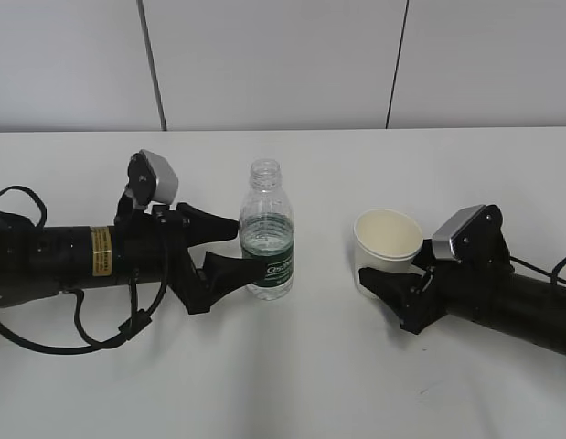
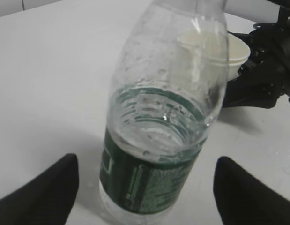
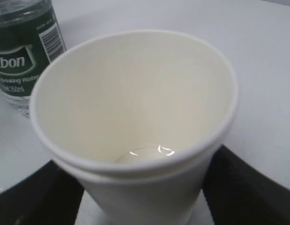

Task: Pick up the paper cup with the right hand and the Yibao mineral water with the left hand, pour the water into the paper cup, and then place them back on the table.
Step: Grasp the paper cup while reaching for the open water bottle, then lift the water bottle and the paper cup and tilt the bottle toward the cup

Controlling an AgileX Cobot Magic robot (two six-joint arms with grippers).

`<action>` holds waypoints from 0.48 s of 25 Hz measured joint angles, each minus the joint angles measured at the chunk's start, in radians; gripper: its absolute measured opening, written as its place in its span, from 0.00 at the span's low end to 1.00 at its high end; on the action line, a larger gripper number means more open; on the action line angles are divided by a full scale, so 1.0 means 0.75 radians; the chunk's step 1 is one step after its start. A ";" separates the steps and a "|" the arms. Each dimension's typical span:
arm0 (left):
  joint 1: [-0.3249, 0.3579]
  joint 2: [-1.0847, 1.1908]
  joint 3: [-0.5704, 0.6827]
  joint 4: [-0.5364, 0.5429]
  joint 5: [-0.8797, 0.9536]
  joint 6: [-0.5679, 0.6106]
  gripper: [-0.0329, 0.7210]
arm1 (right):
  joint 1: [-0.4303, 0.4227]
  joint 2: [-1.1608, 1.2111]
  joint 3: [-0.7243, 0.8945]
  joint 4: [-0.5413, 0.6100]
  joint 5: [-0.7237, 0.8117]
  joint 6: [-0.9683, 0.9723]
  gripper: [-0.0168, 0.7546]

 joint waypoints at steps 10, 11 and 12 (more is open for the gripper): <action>-0.063 0.064 -0.089 0.001 0.009 -0.050 0.76 | 0.000 0.000 0.000 0.000 0.000 0.000 0.75; -0.066 0.072 -0.096 0.001 0.008 -0.053 0.76 | 0.000 0.000 0.000 0.000 0.000 0.000 0.75; -0.072 0.079 -0.104 0.000 0.008 -0.055 0.76 | 0.000 0.000 0.000 0.000 0.000 0.000 0.75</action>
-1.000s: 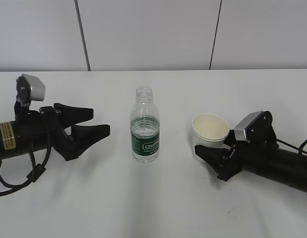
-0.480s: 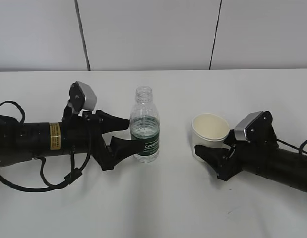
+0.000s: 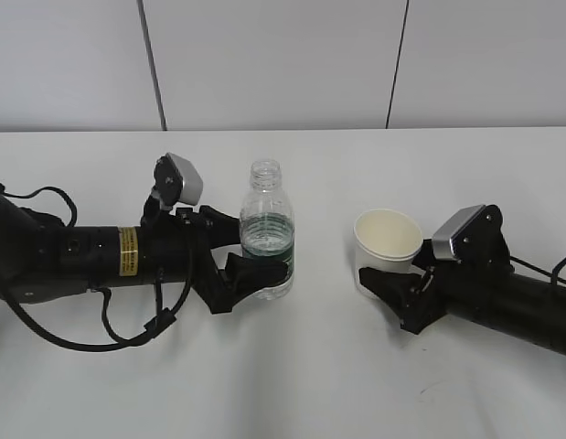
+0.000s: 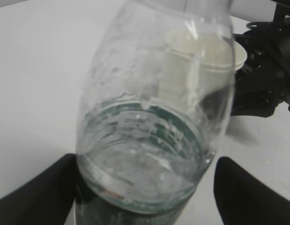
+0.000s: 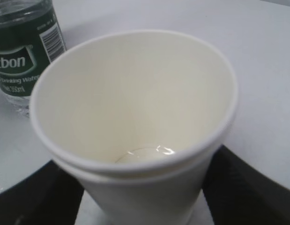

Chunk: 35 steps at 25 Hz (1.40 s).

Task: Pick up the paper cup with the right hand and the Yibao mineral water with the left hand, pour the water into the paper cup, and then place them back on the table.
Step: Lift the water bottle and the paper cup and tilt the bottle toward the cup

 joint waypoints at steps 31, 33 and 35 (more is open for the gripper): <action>-0.075 0.043 -0.073 -0.106 0.090 0.023 0.54 | 0.000 -0.007 0.000 -0.043 0.000 0.000 0.75; -0.075 0.038 -0.073 -0.105 0.101 0.052 0.54 | 0.000 -0.022 0.000 -0.083 0.000 0.004 0.75; -0.075 0.026 -0.074 -0.105 0.130 0.083 0.53 | 0.000 -0.027 -0.002 -0.125 0.000 0.019 0.75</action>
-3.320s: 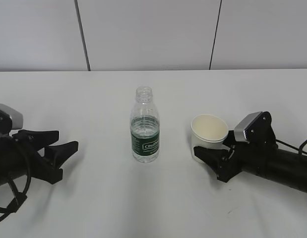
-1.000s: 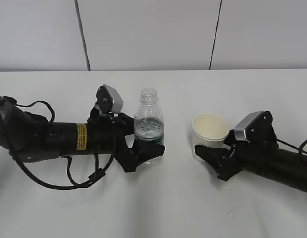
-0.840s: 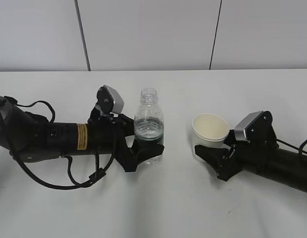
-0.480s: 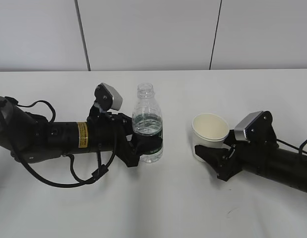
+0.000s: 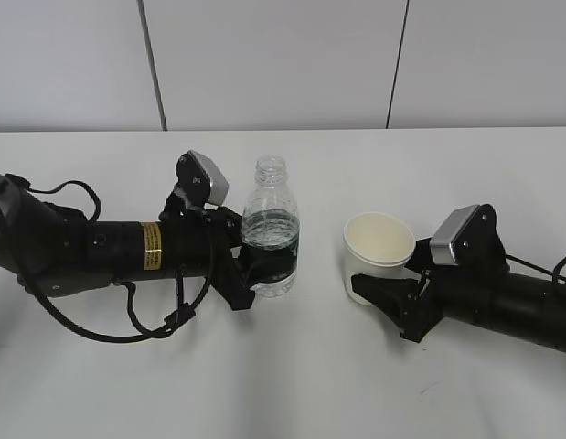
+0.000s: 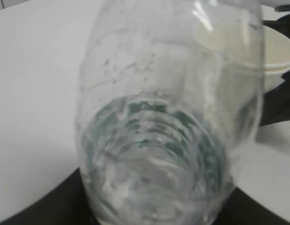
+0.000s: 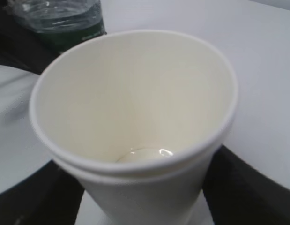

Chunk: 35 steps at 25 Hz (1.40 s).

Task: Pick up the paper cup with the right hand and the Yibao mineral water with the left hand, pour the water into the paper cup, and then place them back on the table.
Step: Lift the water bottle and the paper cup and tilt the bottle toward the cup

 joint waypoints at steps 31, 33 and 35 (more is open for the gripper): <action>0.000 -0.197 0.000 -0.181 0.162 0.804 0.52 | 0.203 -0.056 -0.074 -0.226 0.000 0.192 0.75; 0.000 -0.197 0.000 -0.195 0.157 0.869 0.52 | 0.203 -0.056 -0.087 -0.226 0.000 0.202 0.75; 0.000 -0.197 0.000 -0.223 0.145 0.915 0.52 | 0.203 -0.056 -0.101 -0.226 0.000 0.210 0.75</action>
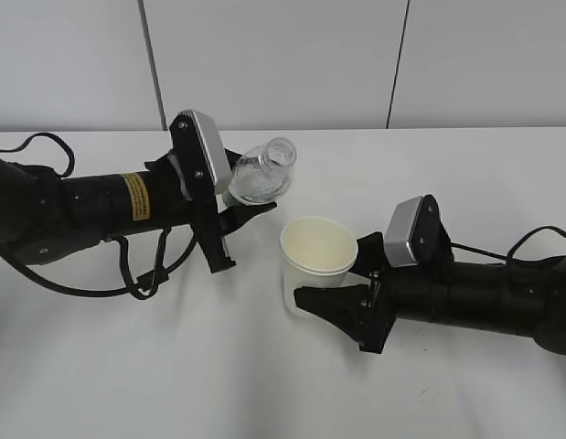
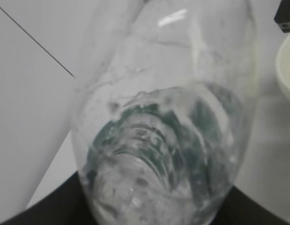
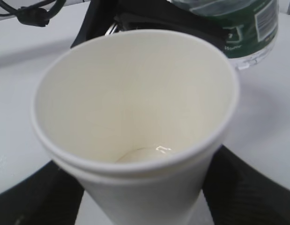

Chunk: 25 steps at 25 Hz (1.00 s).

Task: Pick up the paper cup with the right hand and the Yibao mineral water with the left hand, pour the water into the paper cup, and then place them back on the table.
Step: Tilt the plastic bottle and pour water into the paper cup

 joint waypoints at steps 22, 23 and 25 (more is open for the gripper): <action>0.000 0.000 0.000 -0.200 -0.223 0.541 0.52 | 0.063 0.000 -0.070 -0.016 0.000 0.052 0.75; 0.000 0.000 0.000 -0.200 -0.226 0.570 0.52 | 0.063 0.000 -0.070 -0.016 0.000 0.052 0.75; 0.000 0.000 0.000 -0.200 -0.229 0.609 0.52 | 0.063 0.000 -0.070 -0.016 0.000 0.053 0.75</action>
